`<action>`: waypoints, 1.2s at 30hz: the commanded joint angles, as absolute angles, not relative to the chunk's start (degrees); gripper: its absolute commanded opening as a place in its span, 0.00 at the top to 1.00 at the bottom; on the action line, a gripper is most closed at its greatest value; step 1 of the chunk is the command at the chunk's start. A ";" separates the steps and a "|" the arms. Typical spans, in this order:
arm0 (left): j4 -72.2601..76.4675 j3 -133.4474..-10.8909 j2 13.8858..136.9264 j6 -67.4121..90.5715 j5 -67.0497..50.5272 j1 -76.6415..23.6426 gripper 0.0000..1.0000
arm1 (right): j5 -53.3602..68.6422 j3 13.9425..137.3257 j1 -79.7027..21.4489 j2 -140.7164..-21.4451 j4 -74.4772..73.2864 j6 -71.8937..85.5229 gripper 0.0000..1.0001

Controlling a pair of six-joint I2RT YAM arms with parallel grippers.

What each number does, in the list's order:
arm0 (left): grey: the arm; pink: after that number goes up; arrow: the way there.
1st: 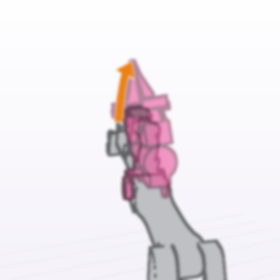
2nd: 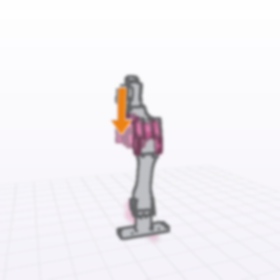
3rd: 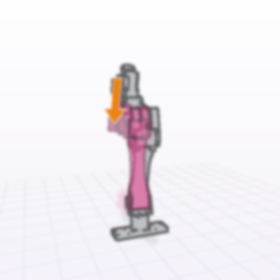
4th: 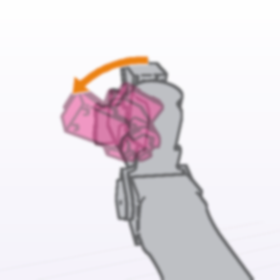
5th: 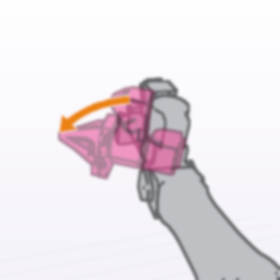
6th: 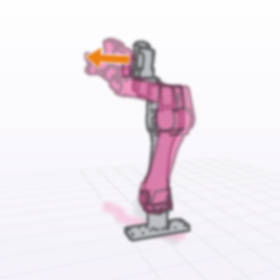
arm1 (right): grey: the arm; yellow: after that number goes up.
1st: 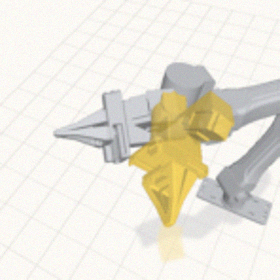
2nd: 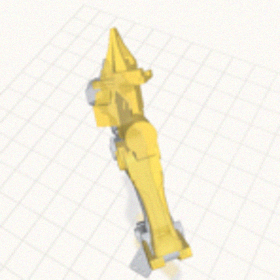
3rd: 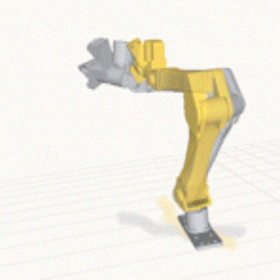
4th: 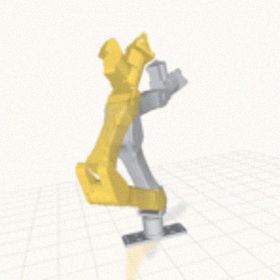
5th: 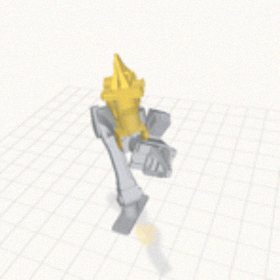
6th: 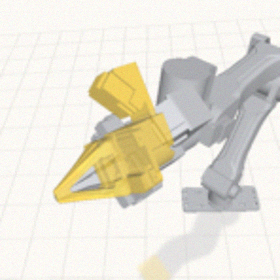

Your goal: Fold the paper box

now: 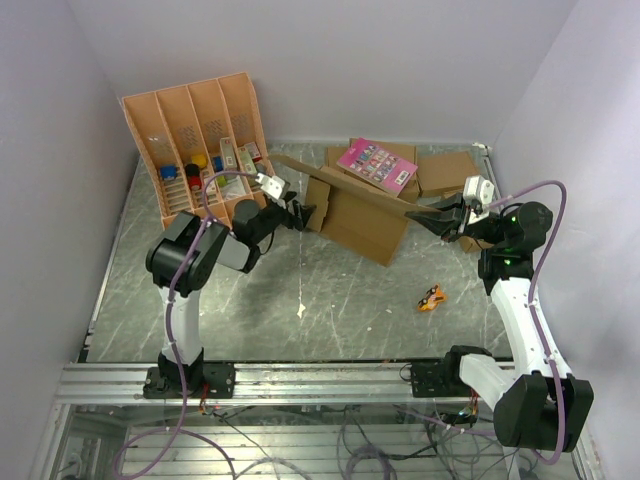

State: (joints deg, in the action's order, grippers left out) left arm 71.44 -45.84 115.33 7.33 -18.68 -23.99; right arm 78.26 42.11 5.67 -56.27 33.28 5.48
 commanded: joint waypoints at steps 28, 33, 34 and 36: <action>76.50 -51.07 118.27 10.32 -24.92 -22.76 0.56 | 80.78 40.54 5.94 -56.96 33.44 10.72 1.00; 77.69 -50.63 118.34 9.98 -23.70 -23.29 0.25 | 80.86 40.33 5.89 -57.12 34.30 11.52 1.00; 77.53 -50.81 118.43 9.86 -23.73 -23.29 0.23 | 80.83 40.32 5.95 -57.11 34.42 11.71 1.00; 76.59 -51.58 118.65 9.46 -23.82 -23.29 0.19 | 80.91 40.29 5.97 -57.10 34.40 11.78 1.00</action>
State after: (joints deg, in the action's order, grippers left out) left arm 74.30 -49.76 118.43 10.94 -25.23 -23.07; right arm 78.59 41.56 5.67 -56.51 36.10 9.15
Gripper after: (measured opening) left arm 0.786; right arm 0.007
